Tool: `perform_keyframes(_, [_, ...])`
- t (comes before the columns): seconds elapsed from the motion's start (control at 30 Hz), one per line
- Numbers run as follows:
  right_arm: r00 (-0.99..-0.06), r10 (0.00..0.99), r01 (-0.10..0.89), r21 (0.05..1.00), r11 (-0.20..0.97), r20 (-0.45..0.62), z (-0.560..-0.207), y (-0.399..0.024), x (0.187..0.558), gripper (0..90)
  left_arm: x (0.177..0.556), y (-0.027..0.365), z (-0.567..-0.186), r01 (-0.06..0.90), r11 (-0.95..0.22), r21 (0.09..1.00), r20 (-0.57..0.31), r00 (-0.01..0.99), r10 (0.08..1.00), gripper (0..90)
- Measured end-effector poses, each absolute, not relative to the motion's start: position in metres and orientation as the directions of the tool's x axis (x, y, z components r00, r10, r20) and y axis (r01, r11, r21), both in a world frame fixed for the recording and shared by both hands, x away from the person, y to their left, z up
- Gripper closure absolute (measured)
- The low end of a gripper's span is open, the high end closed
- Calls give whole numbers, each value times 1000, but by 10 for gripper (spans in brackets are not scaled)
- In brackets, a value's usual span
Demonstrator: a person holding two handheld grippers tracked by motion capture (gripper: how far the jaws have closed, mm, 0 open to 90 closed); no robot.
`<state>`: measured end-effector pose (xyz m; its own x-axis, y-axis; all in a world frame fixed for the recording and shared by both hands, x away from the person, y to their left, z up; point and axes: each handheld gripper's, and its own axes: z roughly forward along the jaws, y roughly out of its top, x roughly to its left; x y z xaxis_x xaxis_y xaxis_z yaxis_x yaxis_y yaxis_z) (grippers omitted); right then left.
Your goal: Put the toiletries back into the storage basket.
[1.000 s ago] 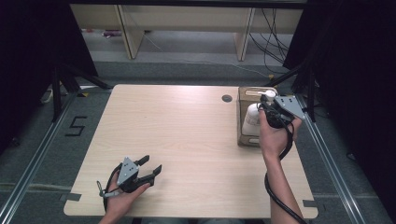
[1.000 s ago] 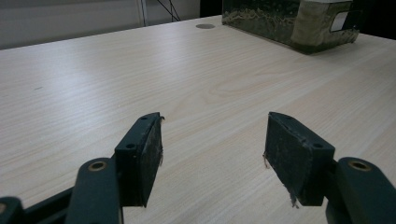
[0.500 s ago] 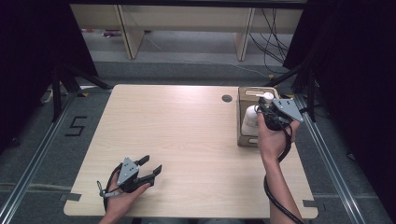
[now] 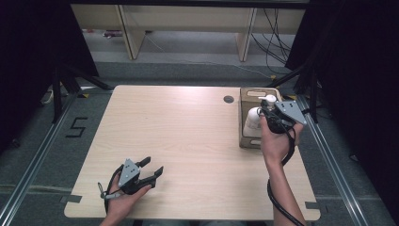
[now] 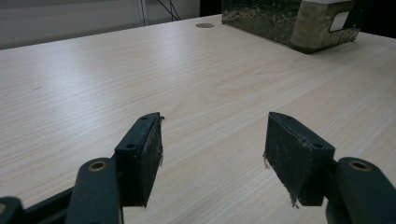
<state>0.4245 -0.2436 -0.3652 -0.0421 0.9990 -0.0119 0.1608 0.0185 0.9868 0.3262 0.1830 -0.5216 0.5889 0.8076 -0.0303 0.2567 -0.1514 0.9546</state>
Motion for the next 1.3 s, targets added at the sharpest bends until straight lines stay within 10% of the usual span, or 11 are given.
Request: perform_keyframes(1.3, [-135, 991, 157, 987, 34, -13, -361, -257, 394, 349, 326, 183, -522, 255, -154, 955, -28, 589, 807, 361])
